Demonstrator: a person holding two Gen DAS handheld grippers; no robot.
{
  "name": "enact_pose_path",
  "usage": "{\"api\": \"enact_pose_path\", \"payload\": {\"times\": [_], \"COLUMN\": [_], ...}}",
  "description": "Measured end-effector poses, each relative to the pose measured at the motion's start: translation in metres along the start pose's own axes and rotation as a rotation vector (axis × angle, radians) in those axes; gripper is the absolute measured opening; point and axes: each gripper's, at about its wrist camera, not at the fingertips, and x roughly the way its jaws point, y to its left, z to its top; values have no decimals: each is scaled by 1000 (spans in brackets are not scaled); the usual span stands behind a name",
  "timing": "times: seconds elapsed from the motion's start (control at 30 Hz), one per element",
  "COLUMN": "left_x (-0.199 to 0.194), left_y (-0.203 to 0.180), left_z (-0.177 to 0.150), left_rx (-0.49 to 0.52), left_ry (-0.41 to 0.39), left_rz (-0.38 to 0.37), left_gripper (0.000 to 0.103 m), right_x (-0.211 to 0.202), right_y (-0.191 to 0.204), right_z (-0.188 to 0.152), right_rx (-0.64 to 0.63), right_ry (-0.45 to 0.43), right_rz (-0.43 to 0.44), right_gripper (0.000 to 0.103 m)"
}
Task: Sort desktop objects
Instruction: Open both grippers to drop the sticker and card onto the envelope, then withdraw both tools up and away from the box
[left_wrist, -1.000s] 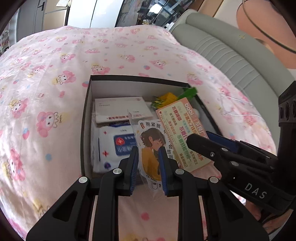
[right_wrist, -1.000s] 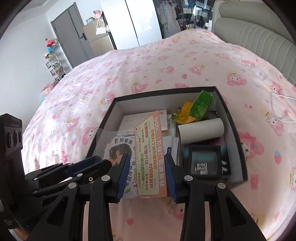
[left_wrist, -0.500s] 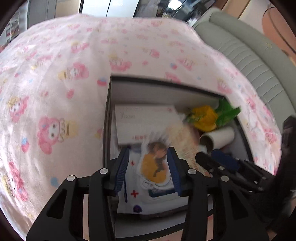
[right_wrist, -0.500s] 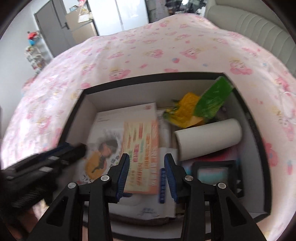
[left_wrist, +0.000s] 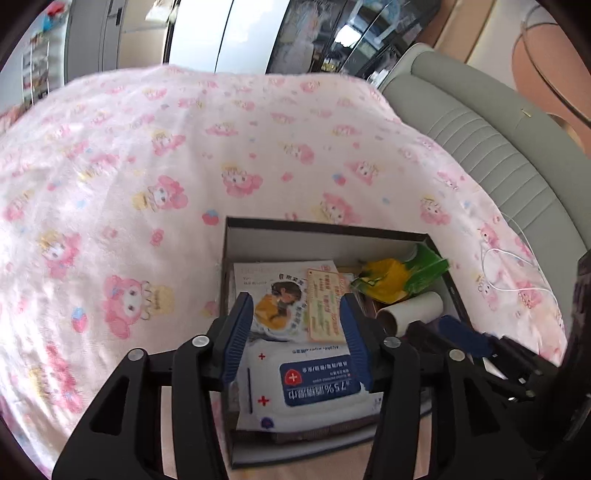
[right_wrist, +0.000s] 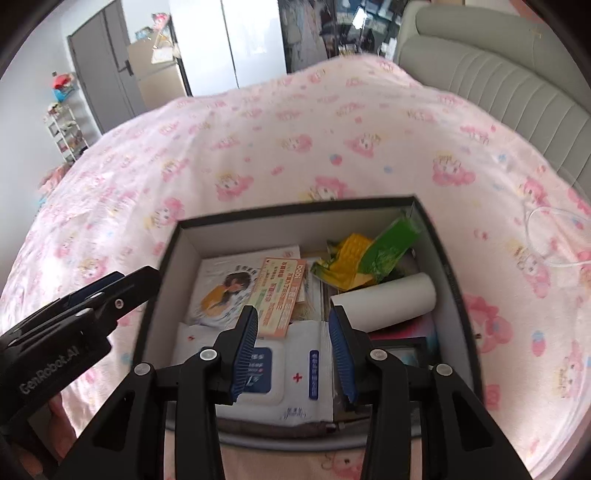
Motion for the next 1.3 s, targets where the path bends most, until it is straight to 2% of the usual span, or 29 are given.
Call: {"api": "enact_pose_path", "payload": {"times": [0.1, 0.13, 0.23, 0.3, 0.37, 0.43, 0.5, 0.53, 0.57, 0.63, 0.73, 0.8, 0.97, 1.07, 1.3], "left_x": [-30, -43, -81, -108, -133, -157, -184, -196, -207, -223, -243, -254, -268, -269, -273], "left_y": [-6, -8, -14, -17, -20, -24, -28, -29, -30, -31, -30, -30, -31, -30, -27], "left_z": [-3, -4, -8, -13, -18, -26, -37, -42, -47, -58, -79, -97, -135, -152, -175], "left_rx": [31, 39, 62, 75, 84, 102, 128, 135, 140, 143, 131, 135, 143, 132, 119], "left_ry": [-35, -51, -102, -129, -151, -182, -231, -249, -264, -279, -284, -273, -277, -260, -248], "left_rz": [18, 18, 24, 29, 43, 75, 81, 83, 87, 106, 130, 107, 135, 138, 146], "left_gripper": [52, 55, 59, 61, 70, 81, 89, 94, 96, 103, 102, 102, 102, 102, 102], "right_x": [-34, -45, -76, -99, -119, -141, -160, -169, -179, -195, -216, -221, -224, -221, -234], "right_y": [7, 9, 16, 24, 31, 38, 42, 44, 46, 48, 49, 46, 32, 26, 30], "right_z": [-3, -5, -13, -21, -28, -38, -47, -51, -57, -68, -94, -109, -146, -159, -173], "right_rx": [-22, -21, -24, -34, -44, -52, -53, -50, -47, -45, -43, -34, 28, 39, 5], "right_ry": [-43, -57, -96, -121, -146, -188, -223, -236, -251, -279, -323, -317, -261, -223, -271], "right_rz": [-6, 4, 32, 32, 30, 34, 37, 36, 32, 22, -20, -41, 11, 46, -29], "right_gripper": [40, 48, 51, 56, 67, 70, 71, 75, 80, 80, 81, 81, 81, 81, 81]}}
